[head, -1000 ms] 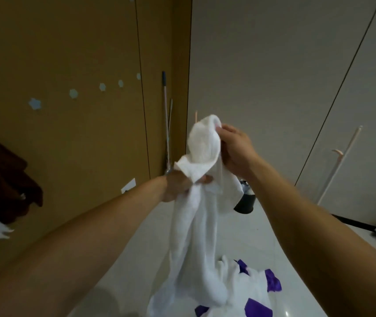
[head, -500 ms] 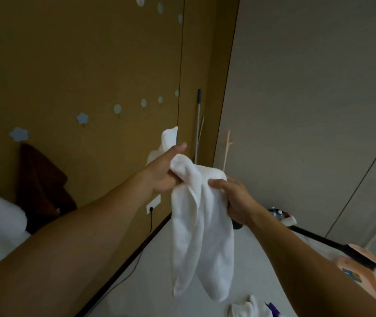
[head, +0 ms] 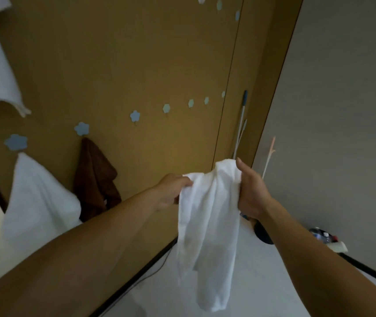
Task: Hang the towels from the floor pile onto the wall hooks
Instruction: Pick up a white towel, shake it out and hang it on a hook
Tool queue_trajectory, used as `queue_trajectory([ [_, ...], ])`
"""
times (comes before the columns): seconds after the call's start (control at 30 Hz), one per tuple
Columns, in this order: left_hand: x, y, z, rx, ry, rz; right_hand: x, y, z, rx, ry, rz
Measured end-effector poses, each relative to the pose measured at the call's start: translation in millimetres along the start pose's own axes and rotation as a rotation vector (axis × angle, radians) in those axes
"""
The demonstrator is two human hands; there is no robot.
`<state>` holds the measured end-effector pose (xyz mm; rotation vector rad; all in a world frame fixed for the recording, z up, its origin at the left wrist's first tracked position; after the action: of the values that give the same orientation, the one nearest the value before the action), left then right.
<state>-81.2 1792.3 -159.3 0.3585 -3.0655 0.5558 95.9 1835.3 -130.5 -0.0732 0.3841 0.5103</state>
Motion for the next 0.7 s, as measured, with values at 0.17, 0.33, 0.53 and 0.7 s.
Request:
queue_trajectory([
  [0.17, 69.3, 4.5, -22.0, -0.097, -0.128, -0.297, 20.5, 19.2, -2.1, -0.035, 0.077, -0.030],
  [0.33, 121.6, 1.7, -36.6, -0.119, 0.026, -0.471, 76.5, 43.2, -16.6, -0.209, -0.115, -0.277],
  [0.53, 163.3, 0.7, -46.6, -0.101, -0.014, -0.609, 113.8, 72.7, -10.3, -0.168, -0.191, -0.393],
  [0.7, 171.7, 7.8, -41.5, 0.007, -0.036, -0.609, 113.8, 101.6, 16.8, 0.005, -0.355, -0.289],
])
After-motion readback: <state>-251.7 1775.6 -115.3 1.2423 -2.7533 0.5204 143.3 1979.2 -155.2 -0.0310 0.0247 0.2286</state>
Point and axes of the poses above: each hand's wrist, its own y-axis towards the middle knuckle, its own x-axis out of the back of the hand, z = x × y, the point moved 10 cm from there along y, towards the middle knuckle, and after that the axes turned 8 degrees about x, right-handed, at the moved point
